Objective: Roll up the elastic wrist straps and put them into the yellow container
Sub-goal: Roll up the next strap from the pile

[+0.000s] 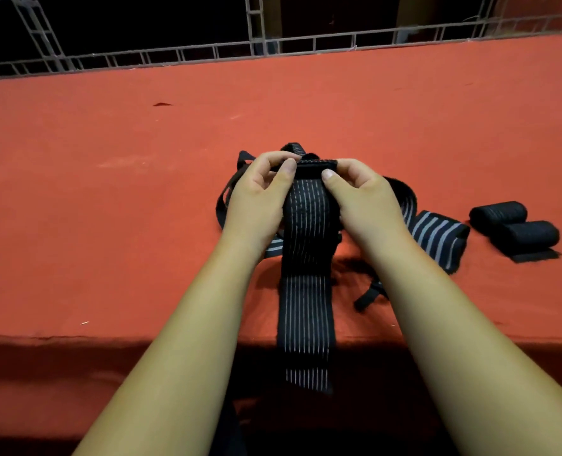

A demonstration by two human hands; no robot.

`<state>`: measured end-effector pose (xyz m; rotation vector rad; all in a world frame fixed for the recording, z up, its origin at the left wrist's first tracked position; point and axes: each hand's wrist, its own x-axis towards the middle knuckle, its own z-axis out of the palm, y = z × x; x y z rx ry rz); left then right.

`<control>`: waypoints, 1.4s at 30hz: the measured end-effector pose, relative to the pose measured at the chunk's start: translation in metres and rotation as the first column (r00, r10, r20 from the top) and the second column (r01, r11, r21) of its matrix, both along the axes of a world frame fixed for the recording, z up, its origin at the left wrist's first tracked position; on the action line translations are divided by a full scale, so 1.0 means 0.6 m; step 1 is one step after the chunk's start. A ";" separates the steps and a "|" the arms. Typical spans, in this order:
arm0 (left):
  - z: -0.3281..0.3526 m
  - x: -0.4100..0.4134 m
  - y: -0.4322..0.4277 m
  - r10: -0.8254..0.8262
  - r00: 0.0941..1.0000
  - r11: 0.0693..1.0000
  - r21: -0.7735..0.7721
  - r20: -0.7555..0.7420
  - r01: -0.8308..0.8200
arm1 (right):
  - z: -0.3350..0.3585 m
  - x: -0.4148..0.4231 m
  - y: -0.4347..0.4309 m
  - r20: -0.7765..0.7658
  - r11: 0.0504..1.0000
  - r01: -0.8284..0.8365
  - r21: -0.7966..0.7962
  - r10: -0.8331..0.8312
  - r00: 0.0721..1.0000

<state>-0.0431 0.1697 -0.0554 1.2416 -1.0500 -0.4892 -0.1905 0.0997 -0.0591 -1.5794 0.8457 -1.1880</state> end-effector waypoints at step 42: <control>-0.069 0.027 -0.055 -0.014 0.997 0.999 0.042 -0.072 0.017 | -0.056 0.014 -0.031 -0.120 0.997 0.036 0.065 -0.028 0.992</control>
